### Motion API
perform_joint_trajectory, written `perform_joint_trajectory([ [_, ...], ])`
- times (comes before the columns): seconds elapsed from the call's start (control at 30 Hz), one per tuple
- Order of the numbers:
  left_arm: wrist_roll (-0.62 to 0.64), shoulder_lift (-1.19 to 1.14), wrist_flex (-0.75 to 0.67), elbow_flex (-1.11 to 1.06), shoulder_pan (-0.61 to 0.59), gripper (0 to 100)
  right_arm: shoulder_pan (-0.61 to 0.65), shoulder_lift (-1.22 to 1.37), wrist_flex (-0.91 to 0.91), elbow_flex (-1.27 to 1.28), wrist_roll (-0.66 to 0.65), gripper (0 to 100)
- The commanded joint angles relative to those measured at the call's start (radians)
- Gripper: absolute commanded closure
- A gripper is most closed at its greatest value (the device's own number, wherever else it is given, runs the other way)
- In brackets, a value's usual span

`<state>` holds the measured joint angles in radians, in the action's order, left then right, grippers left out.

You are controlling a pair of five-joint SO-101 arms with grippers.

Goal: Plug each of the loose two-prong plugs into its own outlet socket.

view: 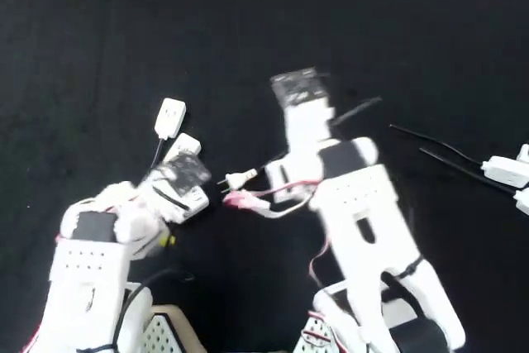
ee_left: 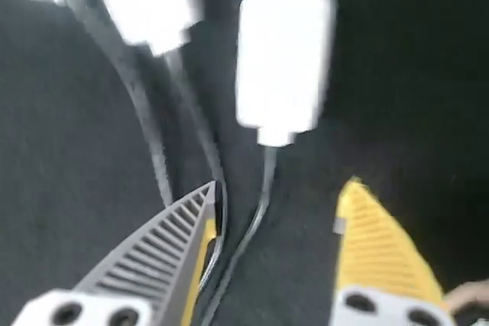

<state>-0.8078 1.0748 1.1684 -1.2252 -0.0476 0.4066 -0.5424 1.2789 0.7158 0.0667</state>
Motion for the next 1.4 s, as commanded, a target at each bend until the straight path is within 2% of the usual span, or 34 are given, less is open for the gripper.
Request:
perform_joint_trajectory([
  [0.0,0.147,0.164,-0.048,-0.048,-0.245,84,0.183,-0.01,-0.086,0.019,0.057,98.7],
  [0.13,0.173,0.437,-0.074,-0.245,-0.392,86,0.327,-0.004,-0.164,0.044,0.091,98.7],
  [0.2,0.253,0.592,-0.071,-0.349,-0.443,86,0.354,-0.004,-0.175,0.036,0.103,98.7],
  [0.3,0.269,0.778,-0.035,-0.418,-0.536,86,0.371,-0.001,-0.227,0.024,0.146,98.7],
  [0.47,0.27,0.698,-0.055,-0.423,-0.556,86,0.414,0.122,-0.328,-0.004,0.198,98.7],
  [0.57,0.272,0.726,-0.063,-0.453,-0.556,87,0.417,0.274,-0.325,-0.102,0.244,98.7],
  [0.73,0.272,0.75,-0.064,-0.473,-0.549,87,0.414,0.444,-0.256,-0.251,0.245,98.7],
  [0.97,0.272,0.75,-0.064,-0.473,-0.549,87,0.413,0.437,-0.256,-0.283,0.218,98.7],
  [1.17,0.272,0.75,-0.064,-0.473,-0.549,87,0.324,0.487,-0.319,-0.283,0.138,98.7],
  [1.37,0.272,0.75,-0.064,-0.473,-0.549,87,0.316,0.527,-0.344,-0.283,0.132,98.7],
])
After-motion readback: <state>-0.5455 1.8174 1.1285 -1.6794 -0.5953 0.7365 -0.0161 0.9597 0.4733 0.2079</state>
